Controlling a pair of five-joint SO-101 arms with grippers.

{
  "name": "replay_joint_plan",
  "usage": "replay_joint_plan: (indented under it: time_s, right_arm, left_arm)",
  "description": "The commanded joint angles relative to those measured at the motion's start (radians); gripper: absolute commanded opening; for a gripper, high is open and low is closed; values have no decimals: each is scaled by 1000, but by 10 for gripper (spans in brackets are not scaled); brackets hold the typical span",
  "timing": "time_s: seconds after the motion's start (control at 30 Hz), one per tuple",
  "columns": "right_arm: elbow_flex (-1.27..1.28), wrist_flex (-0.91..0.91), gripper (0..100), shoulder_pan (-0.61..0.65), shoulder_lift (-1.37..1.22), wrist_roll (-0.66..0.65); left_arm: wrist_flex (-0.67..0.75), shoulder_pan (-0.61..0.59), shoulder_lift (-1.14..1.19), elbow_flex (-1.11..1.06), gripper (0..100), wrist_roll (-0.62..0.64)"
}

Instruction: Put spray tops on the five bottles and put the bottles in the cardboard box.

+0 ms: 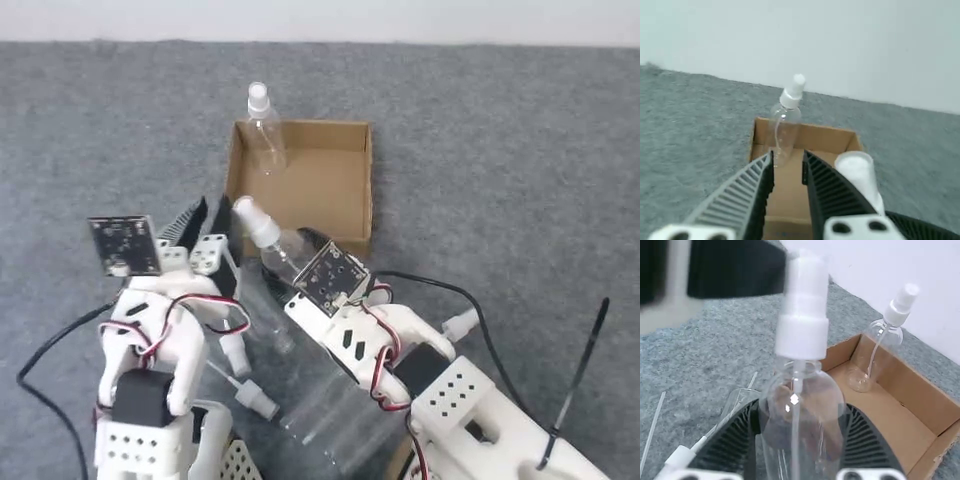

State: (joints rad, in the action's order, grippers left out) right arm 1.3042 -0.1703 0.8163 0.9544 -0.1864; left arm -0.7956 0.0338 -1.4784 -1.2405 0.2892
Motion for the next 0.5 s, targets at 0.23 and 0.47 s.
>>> replay_joint_plan:
  time_s: [0.23,0.47]
  right_arm:
    - [-15,18,69,-7,35,-9]
    - [6,19,69,-7,35,-14]
  left_arm:
    - [-6,-44,-14,18,83,-23]
    - [-6,-106,-15,62,83,-3]
